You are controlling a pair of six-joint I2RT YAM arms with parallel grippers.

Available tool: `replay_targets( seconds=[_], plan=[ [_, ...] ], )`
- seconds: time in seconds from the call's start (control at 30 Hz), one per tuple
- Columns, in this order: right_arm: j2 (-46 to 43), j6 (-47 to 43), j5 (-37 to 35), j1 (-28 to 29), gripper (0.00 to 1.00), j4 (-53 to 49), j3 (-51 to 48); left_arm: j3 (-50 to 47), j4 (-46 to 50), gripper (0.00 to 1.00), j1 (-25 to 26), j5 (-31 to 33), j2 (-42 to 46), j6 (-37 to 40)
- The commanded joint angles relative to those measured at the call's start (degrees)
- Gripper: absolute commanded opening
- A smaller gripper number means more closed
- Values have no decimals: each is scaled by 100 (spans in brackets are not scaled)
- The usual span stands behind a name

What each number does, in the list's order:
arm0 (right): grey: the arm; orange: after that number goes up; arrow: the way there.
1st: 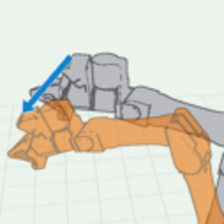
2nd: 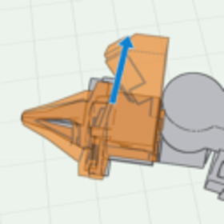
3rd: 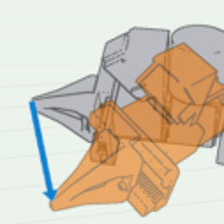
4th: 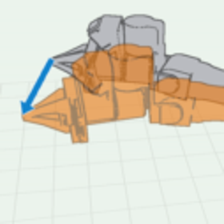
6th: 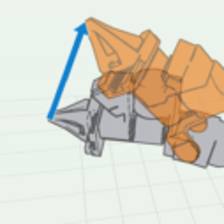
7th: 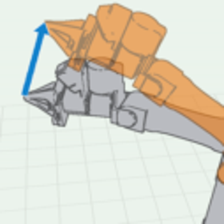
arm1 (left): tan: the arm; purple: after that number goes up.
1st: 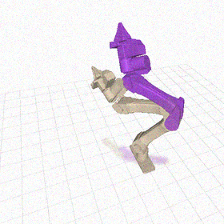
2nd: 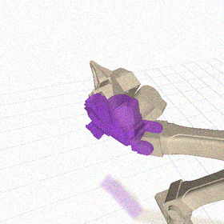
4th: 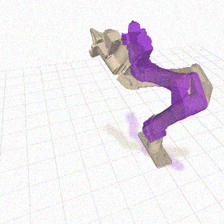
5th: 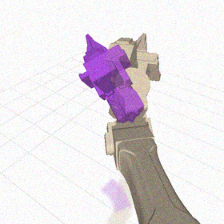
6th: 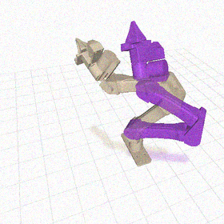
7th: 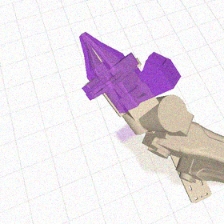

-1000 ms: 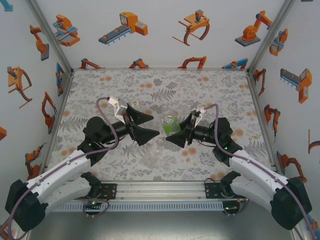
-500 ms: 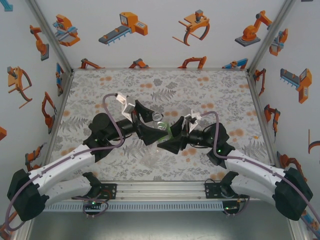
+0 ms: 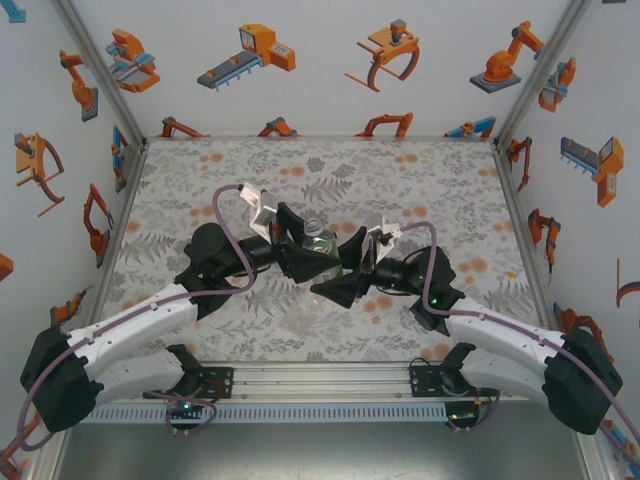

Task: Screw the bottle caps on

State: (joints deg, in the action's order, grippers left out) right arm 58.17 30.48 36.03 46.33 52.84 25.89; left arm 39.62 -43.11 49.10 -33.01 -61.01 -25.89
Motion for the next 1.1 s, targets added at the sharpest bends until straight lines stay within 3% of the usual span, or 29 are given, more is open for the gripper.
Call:
replay_targets(
  seconds=[0.0, 0.2, 0.33, 0.57, 0.63, 0.73, 0.8, 1.07],
  plan=[
    [-236, -30, -83, 34, 80, -92, 101, 294, 195, 45, 21, -67, 163, 236],
    [-503, -293, -63, 33, 80, -711, 79, 588, 1158, 44, 26, -103, 335, 577],
    [-503, -365, -29, 34, 78, -862, 98, 626, 1248, 44, 21, -137, 371, 572],
    [-460, -437, -96, 34, 63, -863, 100, 653, 1236, 44, 21, -168, 362, 493],
    [-456, -449, -105, 34, 54, -863, 105, 661, 1232, 49, 25, -172, 352, 472],
    [-469, -454, -105, 40, 45, -852, 128, 655, 1184, 71, 21, -170, 338, 421],
    [-488, -439, -114, 43, 41, -828, 166, 623, 1029, 80, 26, -174, 322, 355],
    [-625, -214, -288, 52, 37, -242, 254, 341, -311, 82, 25, -461, 105, -281]
  ],
)
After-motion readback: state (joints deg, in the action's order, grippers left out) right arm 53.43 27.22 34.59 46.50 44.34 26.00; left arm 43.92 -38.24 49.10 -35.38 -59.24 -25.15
